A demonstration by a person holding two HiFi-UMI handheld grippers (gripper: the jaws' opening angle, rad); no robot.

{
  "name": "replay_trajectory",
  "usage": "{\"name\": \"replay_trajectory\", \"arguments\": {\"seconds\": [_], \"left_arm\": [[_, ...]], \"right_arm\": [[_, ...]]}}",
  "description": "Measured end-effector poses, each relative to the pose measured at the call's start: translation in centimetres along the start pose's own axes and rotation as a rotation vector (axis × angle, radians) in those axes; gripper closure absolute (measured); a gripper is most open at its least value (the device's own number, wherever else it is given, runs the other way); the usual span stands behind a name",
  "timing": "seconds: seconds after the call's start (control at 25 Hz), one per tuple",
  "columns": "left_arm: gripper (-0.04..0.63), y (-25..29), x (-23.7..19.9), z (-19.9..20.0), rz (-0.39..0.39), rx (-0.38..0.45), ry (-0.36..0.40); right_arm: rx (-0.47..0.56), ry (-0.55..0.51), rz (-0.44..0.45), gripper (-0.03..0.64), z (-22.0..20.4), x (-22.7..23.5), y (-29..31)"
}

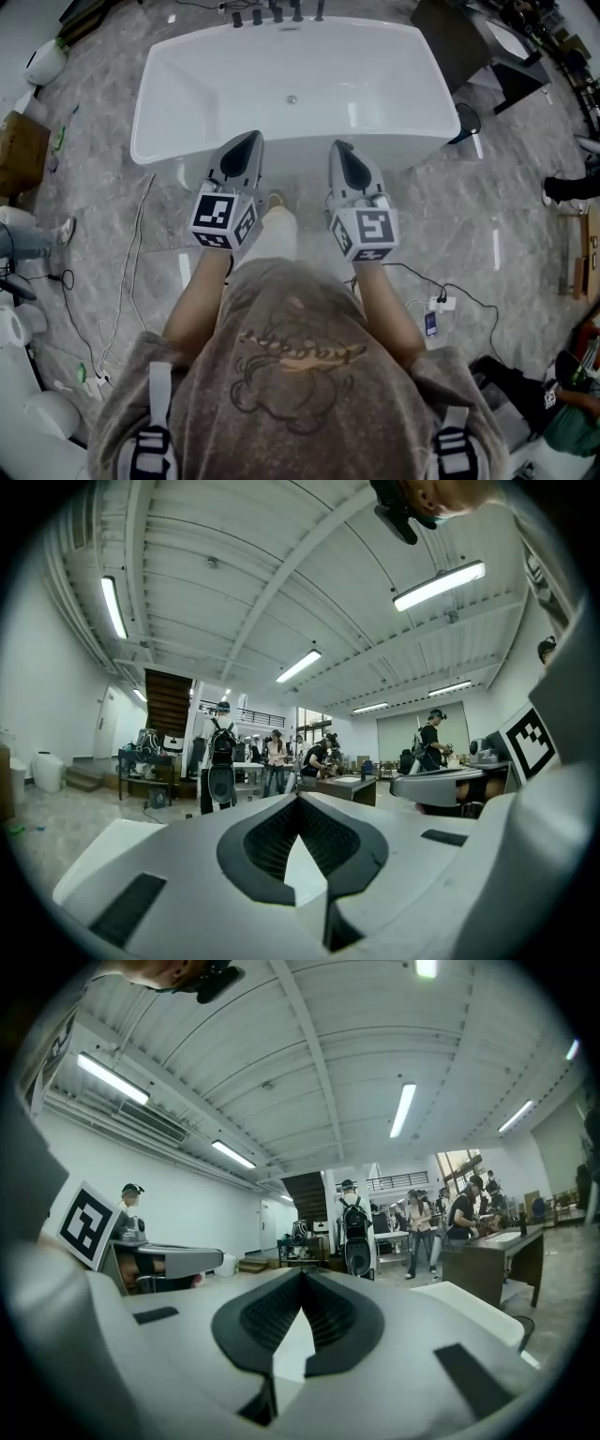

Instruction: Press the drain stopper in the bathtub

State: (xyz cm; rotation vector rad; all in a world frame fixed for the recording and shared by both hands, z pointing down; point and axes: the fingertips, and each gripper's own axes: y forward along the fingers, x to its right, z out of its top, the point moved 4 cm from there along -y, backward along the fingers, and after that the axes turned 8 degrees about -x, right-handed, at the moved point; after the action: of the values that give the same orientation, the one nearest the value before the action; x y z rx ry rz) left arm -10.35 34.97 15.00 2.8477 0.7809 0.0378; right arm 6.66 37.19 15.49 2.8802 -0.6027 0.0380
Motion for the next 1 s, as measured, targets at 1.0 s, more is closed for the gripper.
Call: {"name": "replay_trajectory", "arguments": {"seconds": [1.0], "left_arm": [[0.594,21.8,-11.8,3.3,-0.074,-0.009,-0.012]], "right_arm": [[-0.030,0.023,-0.036,0.617,3.3,9.6,21.9]]}}
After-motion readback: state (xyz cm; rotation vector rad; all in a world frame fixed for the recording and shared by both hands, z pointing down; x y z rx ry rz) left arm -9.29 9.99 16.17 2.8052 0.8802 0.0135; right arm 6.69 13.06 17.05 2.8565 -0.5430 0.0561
